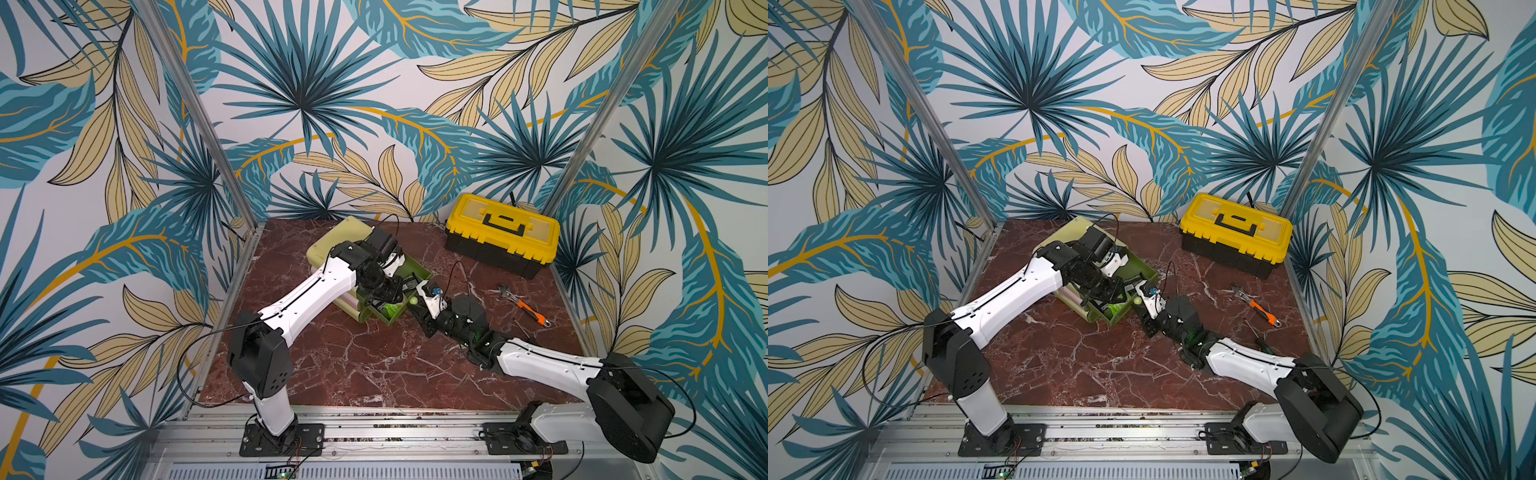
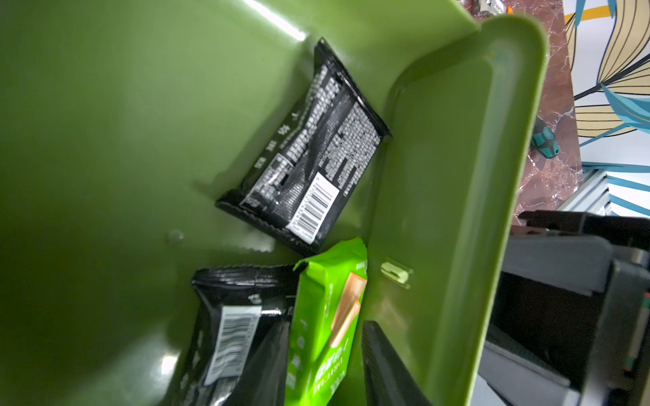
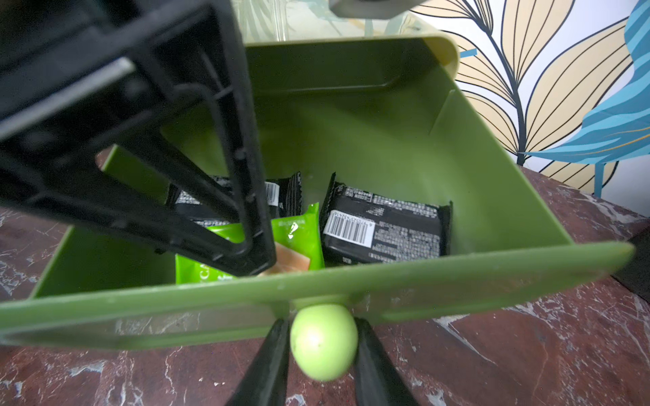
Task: Take the cookies out of the drawer
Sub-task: Pick up the cookie from the drawer.
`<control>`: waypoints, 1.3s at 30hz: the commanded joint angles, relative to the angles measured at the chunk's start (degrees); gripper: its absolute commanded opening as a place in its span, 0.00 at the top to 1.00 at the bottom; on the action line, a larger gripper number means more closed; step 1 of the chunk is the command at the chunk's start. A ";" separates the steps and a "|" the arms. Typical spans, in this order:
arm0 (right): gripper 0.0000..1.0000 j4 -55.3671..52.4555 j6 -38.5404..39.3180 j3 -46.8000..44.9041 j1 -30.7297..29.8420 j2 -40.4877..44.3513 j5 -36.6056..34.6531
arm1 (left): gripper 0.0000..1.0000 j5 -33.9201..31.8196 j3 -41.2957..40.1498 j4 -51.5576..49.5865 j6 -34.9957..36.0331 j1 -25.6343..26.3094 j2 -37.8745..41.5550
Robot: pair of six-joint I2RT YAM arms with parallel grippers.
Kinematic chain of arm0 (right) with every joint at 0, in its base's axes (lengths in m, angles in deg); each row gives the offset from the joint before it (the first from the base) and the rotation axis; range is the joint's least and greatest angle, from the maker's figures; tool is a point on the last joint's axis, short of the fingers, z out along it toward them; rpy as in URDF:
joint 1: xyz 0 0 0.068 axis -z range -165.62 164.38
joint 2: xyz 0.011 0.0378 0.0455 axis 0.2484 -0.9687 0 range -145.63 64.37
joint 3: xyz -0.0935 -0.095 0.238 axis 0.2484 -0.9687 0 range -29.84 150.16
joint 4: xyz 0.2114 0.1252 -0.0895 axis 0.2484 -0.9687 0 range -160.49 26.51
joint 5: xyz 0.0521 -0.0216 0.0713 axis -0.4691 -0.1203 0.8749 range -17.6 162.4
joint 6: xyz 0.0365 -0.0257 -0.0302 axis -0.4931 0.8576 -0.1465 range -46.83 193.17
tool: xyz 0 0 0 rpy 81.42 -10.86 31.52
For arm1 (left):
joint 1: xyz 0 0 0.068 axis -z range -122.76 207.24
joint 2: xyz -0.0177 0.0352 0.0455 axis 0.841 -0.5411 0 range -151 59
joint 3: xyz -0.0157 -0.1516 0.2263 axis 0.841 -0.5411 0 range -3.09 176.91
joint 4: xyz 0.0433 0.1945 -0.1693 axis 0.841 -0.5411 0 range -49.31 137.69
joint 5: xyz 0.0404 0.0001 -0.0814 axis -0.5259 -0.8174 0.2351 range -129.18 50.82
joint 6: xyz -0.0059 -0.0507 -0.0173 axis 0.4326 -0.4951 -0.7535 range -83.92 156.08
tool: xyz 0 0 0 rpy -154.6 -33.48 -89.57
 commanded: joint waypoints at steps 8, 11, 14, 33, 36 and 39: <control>0.69 2.13 -0.54 1.70 -0.25 -1.16 1.24 | 0.61 -0.67 4.33 -3.42 0.71 -0.39 -2.71; 0.69 2.17 -0.54 1.70 -0.24 -1.24 1.05 | 0.61 1.23 4.39 -3.25 0.60 -0.36 -3.20; 0.69 2.42 -0.63 1.70 -0.25 -1.35 1.03 | 0.61 3.63 4.34 -2.98 0.67 -0.39 -3.51; 0.71 2.72 -0.55 2.05 -0.27 -1.57 1.05 | 0.71 1.43 7.52 -5.05 2.52 1.65 -5.18; 0.71 2.53 -0.52 2.01 -0.33 -1.47 1.12 | 0.79 -1.73 8.70 -5.80 2.58 1.62 -5.13; 0.71 2.53 -0.52 1.96 -0.32 -1.53 1.24 | 0.82 -2.86 9.00 -5.61 2.59 1.65 -4.61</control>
